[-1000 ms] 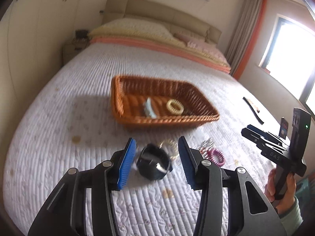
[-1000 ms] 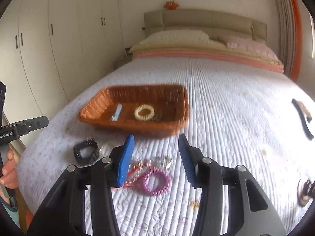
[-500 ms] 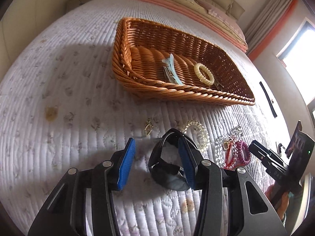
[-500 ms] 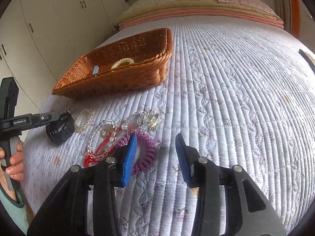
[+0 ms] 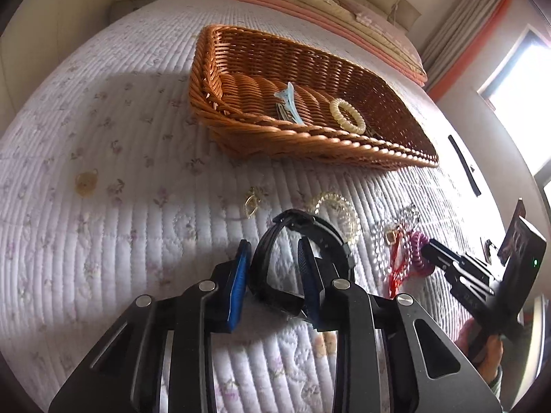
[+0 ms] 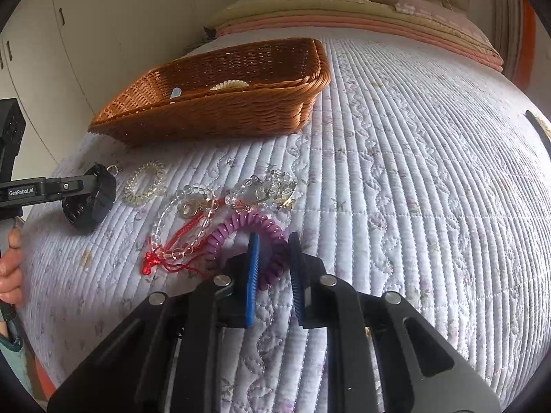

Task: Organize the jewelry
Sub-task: 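Grasp the black watch with the left tool while the right tool grasps the purple coil tie, then carry the watch and purple coil into the basket and open both tools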

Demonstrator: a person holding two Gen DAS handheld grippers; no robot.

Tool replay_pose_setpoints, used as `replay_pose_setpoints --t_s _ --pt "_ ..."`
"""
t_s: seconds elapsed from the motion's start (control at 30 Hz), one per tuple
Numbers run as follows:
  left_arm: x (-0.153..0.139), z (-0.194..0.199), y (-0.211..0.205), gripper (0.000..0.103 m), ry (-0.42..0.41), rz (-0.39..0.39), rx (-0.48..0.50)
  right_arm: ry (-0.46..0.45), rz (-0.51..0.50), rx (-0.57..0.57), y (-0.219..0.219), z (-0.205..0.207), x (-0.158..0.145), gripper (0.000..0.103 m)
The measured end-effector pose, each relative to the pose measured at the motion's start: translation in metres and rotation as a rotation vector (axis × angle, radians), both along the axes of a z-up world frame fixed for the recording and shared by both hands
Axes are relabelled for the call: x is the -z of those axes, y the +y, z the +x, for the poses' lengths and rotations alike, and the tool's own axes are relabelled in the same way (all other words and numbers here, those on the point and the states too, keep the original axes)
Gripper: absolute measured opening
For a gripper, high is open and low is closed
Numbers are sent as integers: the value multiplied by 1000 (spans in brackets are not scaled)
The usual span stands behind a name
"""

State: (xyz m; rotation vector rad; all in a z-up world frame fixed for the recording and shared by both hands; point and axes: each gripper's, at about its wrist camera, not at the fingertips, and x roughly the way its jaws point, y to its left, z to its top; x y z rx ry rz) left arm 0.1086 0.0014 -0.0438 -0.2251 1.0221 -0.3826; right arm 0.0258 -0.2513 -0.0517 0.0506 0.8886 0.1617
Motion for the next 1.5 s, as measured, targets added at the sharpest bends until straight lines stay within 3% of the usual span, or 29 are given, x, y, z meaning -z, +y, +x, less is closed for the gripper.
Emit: replay_pose_setpoints --t_s 0.1,0.2,0.43,0.83,1.23,1.5 --pt "0 -13 7 14 -30 1 -17 -5 -1 1 0 0 0 15" --pt "3 -22 18 9 -55 -27 -45 -9 -9 5 1 0 0 11" --pt "10 -41 27 5 -118 -84 -83 -48 3 25 1 -11 -6 9" --pt "-28 -67 12 4 -282 -78 -52 -121 90 40 -8 -23 -25 9" --pt "-85 -51 -1 4 -400 -98 -35 -298 106 22 0 -22 -101 9" --pt "-125 0 -13 4 -467 -71 -55 -394 68 7 20 36 -155 9"
